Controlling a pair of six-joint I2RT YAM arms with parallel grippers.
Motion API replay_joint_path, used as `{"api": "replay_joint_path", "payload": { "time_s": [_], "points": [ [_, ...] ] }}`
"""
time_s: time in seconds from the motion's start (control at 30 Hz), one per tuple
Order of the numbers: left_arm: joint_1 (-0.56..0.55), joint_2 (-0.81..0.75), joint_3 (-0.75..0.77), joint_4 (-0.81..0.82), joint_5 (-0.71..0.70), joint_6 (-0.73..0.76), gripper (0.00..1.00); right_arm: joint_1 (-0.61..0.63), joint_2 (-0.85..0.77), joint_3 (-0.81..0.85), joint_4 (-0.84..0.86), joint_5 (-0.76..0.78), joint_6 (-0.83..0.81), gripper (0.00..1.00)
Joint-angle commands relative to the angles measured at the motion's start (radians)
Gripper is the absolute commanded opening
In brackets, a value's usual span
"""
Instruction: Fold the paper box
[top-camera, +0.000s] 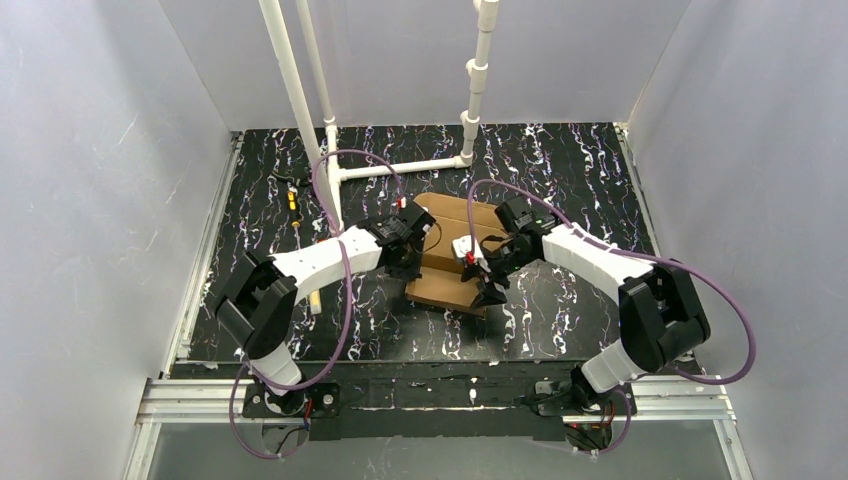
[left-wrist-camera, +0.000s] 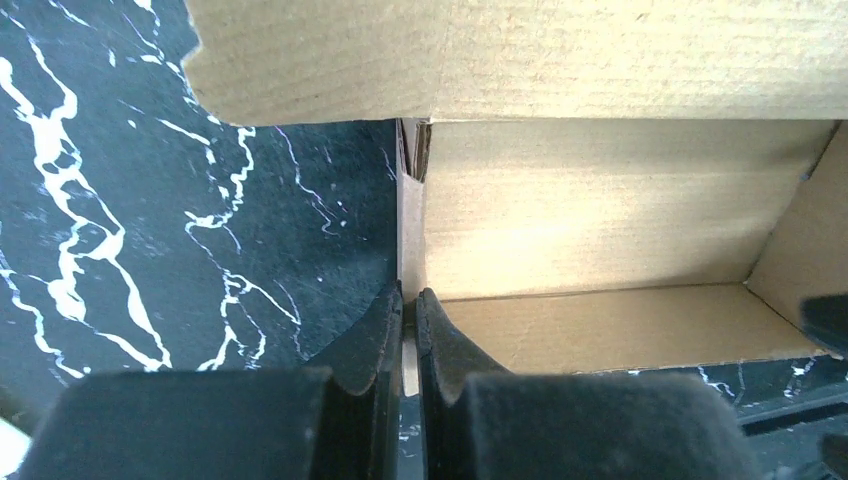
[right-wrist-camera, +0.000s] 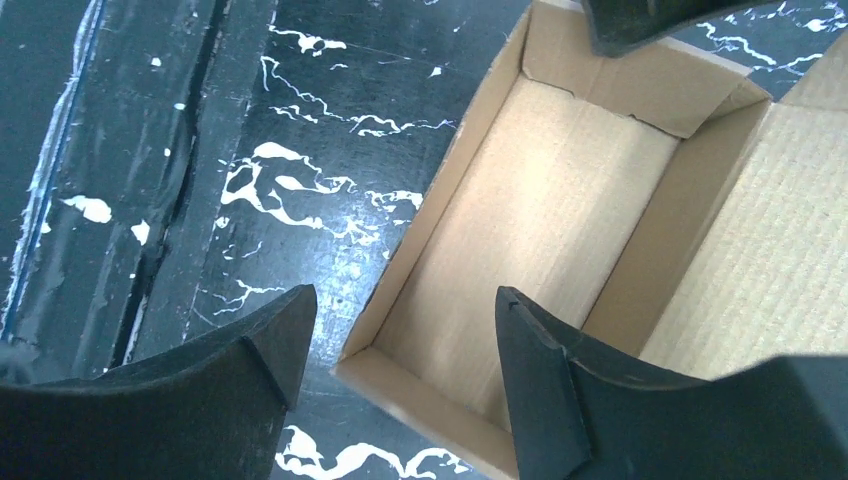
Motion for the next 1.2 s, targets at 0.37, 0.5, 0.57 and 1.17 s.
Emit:
{"api": "replay_joint_path", "payload": {
  "time_s": [0.37, 0.5, 0.57, 1.17],
  "points": [
    [0.017, 0.211, 0.217, -0.191, -0.087, 0.141, 0.23, -0.146, -0.117, 0.049, -0.192, -0.141, -0.173, 0.75],
    [0.029, 0.174, 0.172, -0.147, -0.079, 0.116, 0.00, -0.148, -0.117, 0.044, -0.189, -0.142, -0.173, 0.75],
    [0.029, 0.150, 0.151, -0.123, -0.087, 0.106, 0.00, -0.148, -0.114, 0.045, -0.187, -0.140, -0.173, 0.75],
    [0.060, 0.002, 0.060, -0.048, -0.078, -0.003, 0.51, -0.150, -0.088, 0.036, -0.177, -0.132, -0.166, 0.75]
  ]
}}
